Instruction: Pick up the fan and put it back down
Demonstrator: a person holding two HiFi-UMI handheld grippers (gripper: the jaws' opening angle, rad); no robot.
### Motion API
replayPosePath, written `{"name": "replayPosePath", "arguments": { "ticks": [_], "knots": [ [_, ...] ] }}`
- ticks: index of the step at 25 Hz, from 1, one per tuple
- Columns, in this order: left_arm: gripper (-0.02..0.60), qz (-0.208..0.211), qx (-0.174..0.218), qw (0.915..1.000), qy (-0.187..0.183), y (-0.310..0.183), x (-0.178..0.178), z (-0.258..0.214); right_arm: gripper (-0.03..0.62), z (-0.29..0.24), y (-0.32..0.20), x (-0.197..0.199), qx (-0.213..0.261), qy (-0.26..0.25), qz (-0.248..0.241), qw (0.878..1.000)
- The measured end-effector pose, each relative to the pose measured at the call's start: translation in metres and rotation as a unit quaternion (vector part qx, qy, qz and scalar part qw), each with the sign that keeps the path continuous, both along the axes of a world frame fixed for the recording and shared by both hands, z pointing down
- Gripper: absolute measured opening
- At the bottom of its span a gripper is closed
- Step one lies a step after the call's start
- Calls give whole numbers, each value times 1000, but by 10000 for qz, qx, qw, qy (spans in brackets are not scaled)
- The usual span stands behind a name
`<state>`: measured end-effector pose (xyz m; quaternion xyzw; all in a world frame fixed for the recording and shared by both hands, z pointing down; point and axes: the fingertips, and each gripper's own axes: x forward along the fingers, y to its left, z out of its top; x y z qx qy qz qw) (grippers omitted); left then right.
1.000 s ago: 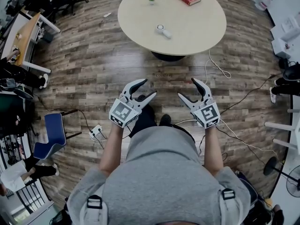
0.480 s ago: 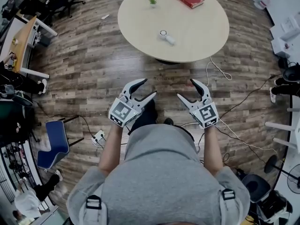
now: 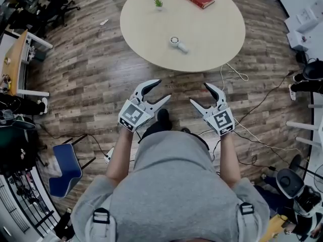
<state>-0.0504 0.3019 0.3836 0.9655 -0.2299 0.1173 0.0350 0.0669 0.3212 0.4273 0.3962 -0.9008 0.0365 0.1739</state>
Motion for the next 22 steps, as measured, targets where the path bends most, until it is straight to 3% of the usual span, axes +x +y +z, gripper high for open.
{"name": "replayPosePath", "arguments": {
  "ticks": [9, 22],
  "knots": [
    [244, 489, -138, 9987, -56, -26, -17, 18, 337, 18, -22, -24, -136, 153, 242, 9995],
    [244, 727, -268, 9969, -114, -57, -23, 28, 333, 31, -38, -35, -362, 194, 426, 9982]
  ]
}}
